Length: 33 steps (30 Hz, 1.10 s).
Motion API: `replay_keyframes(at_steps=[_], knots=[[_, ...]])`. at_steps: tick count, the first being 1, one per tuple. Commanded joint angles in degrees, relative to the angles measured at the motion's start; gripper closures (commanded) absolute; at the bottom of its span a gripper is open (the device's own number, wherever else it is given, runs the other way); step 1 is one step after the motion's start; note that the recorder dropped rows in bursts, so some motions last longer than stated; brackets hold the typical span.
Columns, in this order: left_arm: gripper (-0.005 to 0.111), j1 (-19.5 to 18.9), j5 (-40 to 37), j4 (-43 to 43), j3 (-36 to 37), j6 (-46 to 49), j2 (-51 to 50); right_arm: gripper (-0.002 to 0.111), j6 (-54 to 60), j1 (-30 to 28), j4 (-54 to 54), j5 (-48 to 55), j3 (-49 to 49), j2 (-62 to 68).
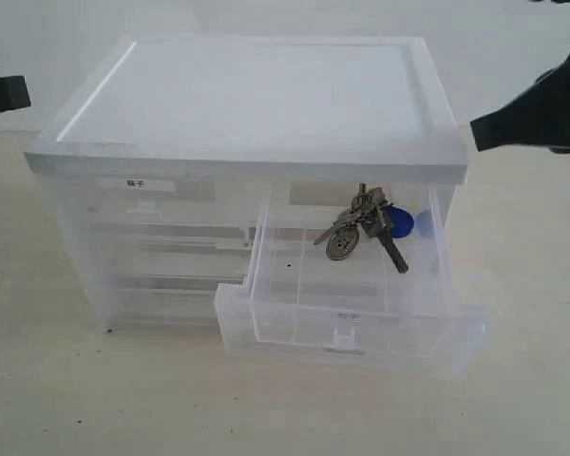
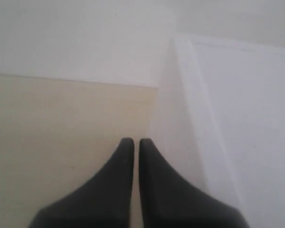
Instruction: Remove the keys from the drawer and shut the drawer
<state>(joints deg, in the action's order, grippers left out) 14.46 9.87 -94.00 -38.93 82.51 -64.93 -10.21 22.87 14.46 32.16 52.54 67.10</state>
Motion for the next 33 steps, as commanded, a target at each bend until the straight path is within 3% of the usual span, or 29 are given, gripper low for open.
replay_keyframes(at_steps=[1,6,8,18,25,33], knots=[[0.102,-6.67,-9.45,-2.18,-0.41,7.88,-6.58,0.108,3.06,0.07,-3.8,-1.09,-0.18,2.96],[0.102,-7.55,-25.39,-3.61,-1.1,7.86,-10.6,0.108,4.7,0.07,-7.66,-6.52,0.14,5.73],[0.102,-7.55,-26.94,-3.71,-0.68,7.62,-10.84,0.108,7.11,0.07,-9.79,-7.25,0.14,6.67],[0.102,-7.55,-29.86,-3.79,4.64,7.02,-10.73,0.108,10.76,0.07,-14.46,-20.74,0.43,11.05],[0.102,-7.55,-32.8,-3.84,6.23,7.02,-10.73,0.108,10.87,0.07,-14.46,-18.93,4.17,14.69],[0.102,-7.55,-30.5,-4.36,6.36,7.93,-10.73,0.108,10.77,0.07,-13.49,-16.77,4.27,12.64]])
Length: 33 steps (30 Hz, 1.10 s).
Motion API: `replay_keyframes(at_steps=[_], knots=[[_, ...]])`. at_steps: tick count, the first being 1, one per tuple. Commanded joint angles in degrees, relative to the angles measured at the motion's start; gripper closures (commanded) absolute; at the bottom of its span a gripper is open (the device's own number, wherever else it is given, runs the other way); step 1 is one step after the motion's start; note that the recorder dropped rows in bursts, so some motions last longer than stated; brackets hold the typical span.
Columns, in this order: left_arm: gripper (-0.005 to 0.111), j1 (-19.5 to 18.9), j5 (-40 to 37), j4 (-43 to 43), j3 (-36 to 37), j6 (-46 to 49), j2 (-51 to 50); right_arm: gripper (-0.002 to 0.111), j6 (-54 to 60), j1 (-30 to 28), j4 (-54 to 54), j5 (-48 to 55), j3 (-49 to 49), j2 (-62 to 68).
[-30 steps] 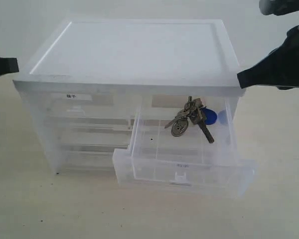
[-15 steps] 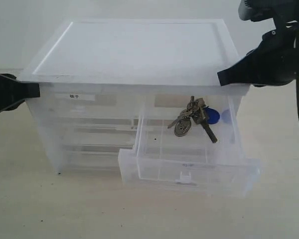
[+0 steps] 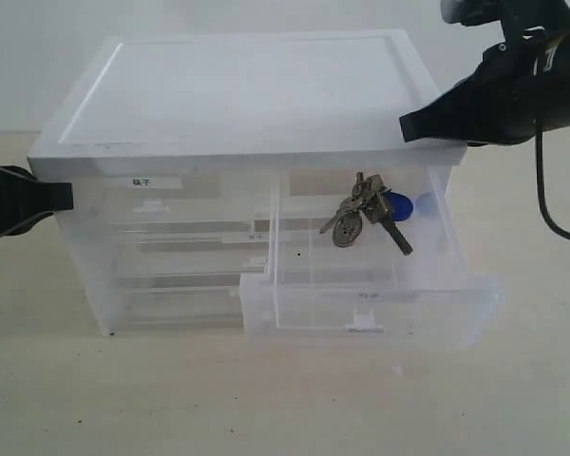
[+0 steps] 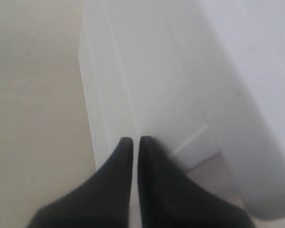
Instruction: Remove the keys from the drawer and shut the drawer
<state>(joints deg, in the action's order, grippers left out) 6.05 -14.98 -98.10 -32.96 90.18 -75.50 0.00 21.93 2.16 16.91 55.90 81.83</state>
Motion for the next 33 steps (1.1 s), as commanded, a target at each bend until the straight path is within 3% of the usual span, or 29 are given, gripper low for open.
replay_keyframes(at_steps=[1,11,15,17,19,24,30,33], knots=[[0.102,0.86,-4.64,-0.58,0.39,0.26,0.06,0.108,0.56,1.01,-0.69,-1.24,0.92,-2.82],[0.102,0.86,5.46,-1.85,0.28,0.69,15.08,0.104,-0.84,1.01,6.14,4.8,0.92,-19.2],[0.102,0.86,0.77,-1.85,0.4,0.69,23.46,0.079,0.73,2.46,4.85,8.77,0.8,-25.42],[0.102,0.86,-5.0,-1.85,0.4,0.69,27.67,0.06,1.84,5.65,3.89,12.14,0.8,-27.03],[0.102,0.86,-10.03,-1.85,0.4,0.69,31.48,0.05,3.48,10.29,2.77,16.73,0.8,-27.21],[0.102,0.86,-11.38,3.43,0.4,-3.78,39.39,0.055,3.74,20.22,4.02,27.79,0.8,-23.76],[0.102,0.86,-11.14,15.63,0.4,-12.21,42.48,0.054,3.64,21.34,3.73,25.38,0.8,-16.15],[0.102,0.86,-11.0,17.08,0.4,-14.18,42.38,0.054,3.64,21.34,3.73,23.36,0.8,-12.32]])
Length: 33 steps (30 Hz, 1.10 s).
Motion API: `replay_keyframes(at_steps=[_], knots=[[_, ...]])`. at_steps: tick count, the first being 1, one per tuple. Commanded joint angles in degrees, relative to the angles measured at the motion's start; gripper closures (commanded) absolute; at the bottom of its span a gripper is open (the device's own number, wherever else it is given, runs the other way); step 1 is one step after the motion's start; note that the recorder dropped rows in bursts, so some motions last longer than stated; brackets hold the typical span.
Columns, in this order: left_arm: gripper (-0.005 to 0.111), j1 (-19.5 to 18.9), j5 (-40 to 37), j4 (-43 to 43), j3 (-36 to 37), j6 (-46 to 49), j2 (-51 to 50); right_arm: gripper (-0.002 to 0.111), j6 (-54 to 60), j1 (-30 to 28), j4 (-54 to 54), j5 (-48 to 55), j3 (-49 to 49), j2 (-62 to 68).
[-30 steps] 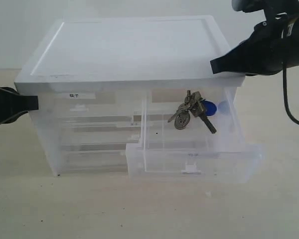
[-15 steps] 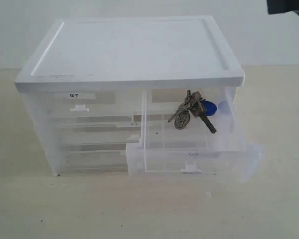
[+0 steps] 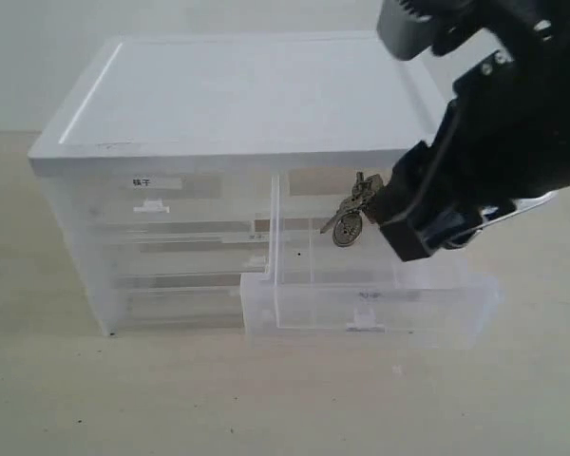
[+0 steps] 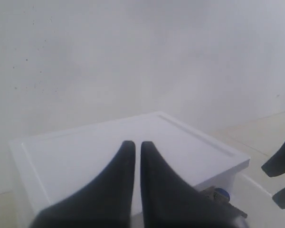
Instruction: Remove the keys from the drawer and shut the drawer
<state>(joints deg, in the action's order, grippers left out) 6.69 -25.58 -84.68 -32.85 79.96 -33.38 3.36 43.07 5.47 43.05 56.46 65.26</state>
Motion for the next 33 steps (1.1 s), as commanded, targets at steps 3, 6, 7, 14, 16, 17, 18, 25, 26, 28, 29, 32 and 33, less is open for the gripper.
replay_keyframes(at_steps=[3,6,7,14,16,17,18,25,26,28,29,32,33], knots=[[0.102,0.22,-0.11,3.56,0.29,-3.96,0.25,0.054,0.28,0.2,2.31,-3.9,0.24,7.66],[0.102,0.22,-0.11,3.56,0.29,-3.96,0.25,0.053,-0.52,0.2,4.07,-5.5,0.24,10.28],[0.102,0.22,-0.11,3.56,0.29,-3.96,0.25,0.05,-0.78,0.2,4.07,-6.21,0.24,10.79],[0.102,0.22,-1.42,3.56,0.29,-4.12,0.25,0.039,-8.51,0.2,10.75,-9.38,0.24,13.31],[0.102,0.22,-1.52,3.56,0.29,-4.12,0.25,0.039,-12.79,0.2,14.88,-8.67,0.24,14.38],[0.102,0.22,-1.52,3.56,0.29,-4.12,0.25,0.039,-14.21,0.2,16.56,-8.31,0.24,15.27],[0.102,0.22,-1.52,3.56,0.29,-4.22,0.25,0.039,-14.85,0.2,17.06,-8.14,0.24,15.98],[0.102,0.22,-1.67,3.56,0.29,-4.61,0.25,0.04,-15.1,0.2,17.62,-10.99,0.24,20.03],[0.102,0.22,-1.79,3.56,0.29,-4.61,0.25,0.043,-15.61,0.2,17.62,-11.37,0.24,20.16],[0.102,0.22,-1.93,3.56,0.29,-4.61,0.25,0.053,-16.18,0.2,17.62,-11.53,0.24,20.17],[0.102,0.22,-2.16,3.56,0.29,-4.61,0.25,0.06,-16.19,0.2,17.62,-10.98,0.24,20.17],[0.102,0.71,-2.34,3.56,0.29,-4.61,0.25,0.083,-15.64,0.2,18.65,-9.24,0.24,20.17],[0.102,0.7,-2.47,3.56,0.29,-4.61,0.25,0.092,-15.29,0.2,19.1,-8.95,0.24,20.17]])
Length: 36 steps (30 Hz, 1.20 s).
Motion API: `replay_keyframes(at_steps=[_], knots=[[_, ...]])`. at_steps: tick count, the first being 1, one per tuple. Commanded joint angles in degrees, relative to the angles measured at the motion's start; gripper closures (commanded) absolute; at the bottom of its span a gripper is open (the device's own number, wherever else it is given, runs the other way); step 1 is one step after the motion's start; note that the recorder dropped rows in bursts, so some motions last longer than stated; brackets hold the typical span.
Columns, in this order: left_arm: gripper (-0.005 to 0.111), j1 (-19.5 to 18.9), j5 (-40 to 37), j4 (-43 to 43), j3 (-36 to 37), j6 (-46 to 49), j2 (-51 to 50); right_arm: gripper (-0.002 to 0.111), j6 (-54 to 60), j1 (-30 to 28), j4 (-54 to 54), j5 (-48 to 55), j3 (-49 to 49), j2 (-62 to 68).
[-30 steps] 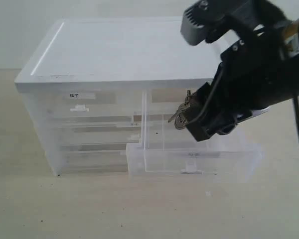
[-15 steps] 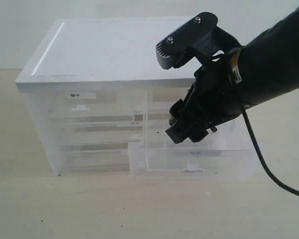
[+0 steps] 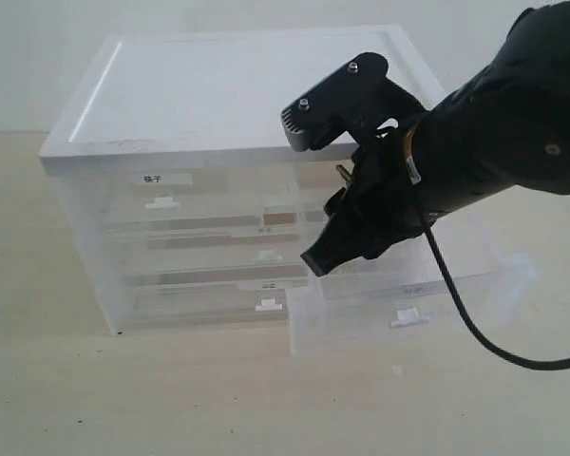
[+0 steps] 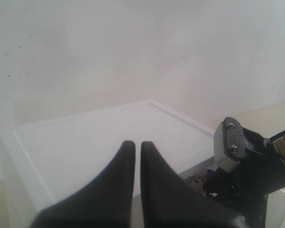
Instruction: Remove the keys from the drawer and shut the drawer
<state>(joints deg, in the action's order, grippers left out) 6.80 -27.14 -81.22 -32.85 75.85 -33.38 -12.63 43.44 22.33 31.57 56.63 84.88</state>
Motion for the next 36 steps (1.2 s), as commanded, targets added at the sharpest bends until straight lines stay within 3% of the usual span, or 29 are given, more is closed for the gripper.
replay_keyframes(at_steps=[1,2,3,19,22,25,26,31,36], knots=[[0.102,0.59,-0.91,0.1,0.29,-0.5,0.25,0.099,1.44,-0.17,2.34,2.67,0.06,0.42],[0.102,0.59,-0.91,0.1,0.29,-0.5,0.25,0.107,2.47,-0.17,2.34,2.67,0.06,0.31],[0.102,0.59,-0.91,0.1,0.29,-0.5,0.25,0.108,2.61,-0.17,2.34,2.67,0.06,0.09],[0.102,0.59,-0.91,0.1,0.29,-0.5,0.25,0.108,0.36,3.37,4.72,2.69,0.06,-11.18],[0.102,0.59,-0.91,0.2,0.29,-0.5,0.25,0.09,-2.72,3.37,4.98,4.04,0.06,-9.58],[0.102,0.59,-1.03,0.97,0.29,-0.5,0.25,0.046,-4.91,3.37,5.58,4.14,0.06,-6.94],[0.102,0.59,-1.18,0.97,0.29,-0.5,0.25,0.036,-6.06,3.37,6.51,4.26,0.06,-6.11],[0.102,0.59,-1.18,0.97,0.29,-0.5,0.25,0.038,-18.16,3.37,17.85,5.48,0.06,-2.71],[0.102,0.59,-1.18,0.97,0.29,-0.5,0.25,0.038,-20.52,3.37,20.47,2.82,0.06,0.13]])
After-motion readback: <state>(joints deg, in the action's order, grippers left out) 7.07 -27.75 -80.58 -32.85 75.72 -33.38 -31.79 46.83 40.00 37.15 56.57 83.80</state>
